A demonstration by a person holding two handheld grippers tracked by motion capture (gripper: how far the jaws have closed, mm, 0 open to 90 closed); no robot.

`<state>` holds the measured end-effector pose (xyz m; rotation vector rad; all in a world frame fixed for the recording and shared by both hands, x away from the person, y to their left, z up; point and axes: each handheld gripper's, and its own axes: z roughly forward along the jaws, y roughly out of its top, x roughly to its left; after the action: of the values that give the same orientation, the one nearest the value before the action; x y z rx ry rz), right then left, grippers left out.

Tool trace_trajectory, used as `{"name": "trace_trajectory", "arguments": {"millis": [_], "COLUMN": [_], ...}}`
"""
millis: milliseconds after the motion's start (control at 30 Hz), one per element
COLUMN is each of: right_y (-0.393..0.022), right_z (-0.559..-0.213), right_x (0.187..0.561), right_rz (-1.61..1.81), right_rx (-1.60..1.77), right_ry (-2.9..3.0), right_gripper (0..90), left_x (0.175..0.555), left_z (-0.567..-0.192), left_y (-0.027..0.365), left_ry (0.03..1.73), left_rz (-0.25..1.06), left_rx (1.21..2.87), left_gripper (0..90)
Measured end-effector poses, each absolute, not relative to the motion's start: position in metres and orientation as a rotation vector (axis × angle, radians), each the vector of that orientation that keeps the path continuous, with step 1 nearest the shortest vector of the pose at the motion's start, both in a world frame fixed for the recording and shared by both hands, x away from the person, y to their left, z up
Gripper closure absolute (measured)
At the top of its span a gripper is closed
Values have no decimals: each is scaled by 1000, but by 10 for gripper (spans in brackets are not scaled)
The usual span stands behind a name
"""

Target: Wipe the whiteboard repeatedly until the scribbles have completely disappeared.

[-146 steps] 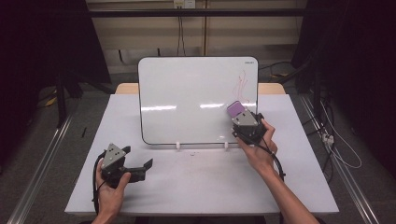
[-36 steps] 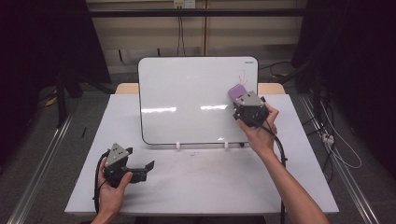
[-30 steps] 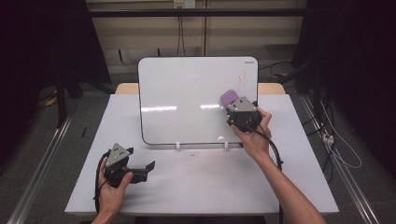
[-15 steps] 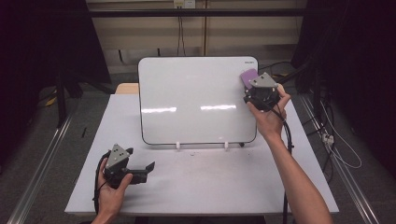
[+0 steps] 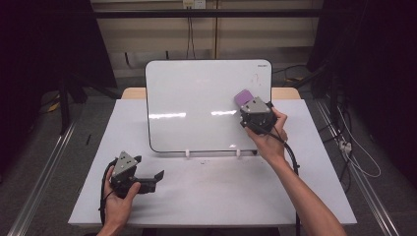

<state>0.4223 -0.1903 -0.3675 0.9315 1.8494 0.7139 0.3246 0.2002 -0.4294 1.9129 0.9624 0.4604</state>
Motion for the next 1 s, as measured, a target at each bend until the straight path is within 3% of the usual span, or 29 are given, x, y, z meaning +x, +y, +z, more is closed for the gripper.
{"name": "trace_trajectory", "arguments": {"millis": [633, 1000], "right_y": [-239, -202], "right_z": [-311, -342], "right_x": [473, 448], "right_rz": [698, 706], "right_rx": [1077, 951], "right_ry": [1684, 1795], "right_gripper": [418, 418], "left_x": [326, 327], "left_z": [-430, -430], "left_y": [205, 203], "left_ry": [975, 972], "left_rz": [454, 455], "left_rx": [1906, 1911], "left_gripper": [38, 38]}}
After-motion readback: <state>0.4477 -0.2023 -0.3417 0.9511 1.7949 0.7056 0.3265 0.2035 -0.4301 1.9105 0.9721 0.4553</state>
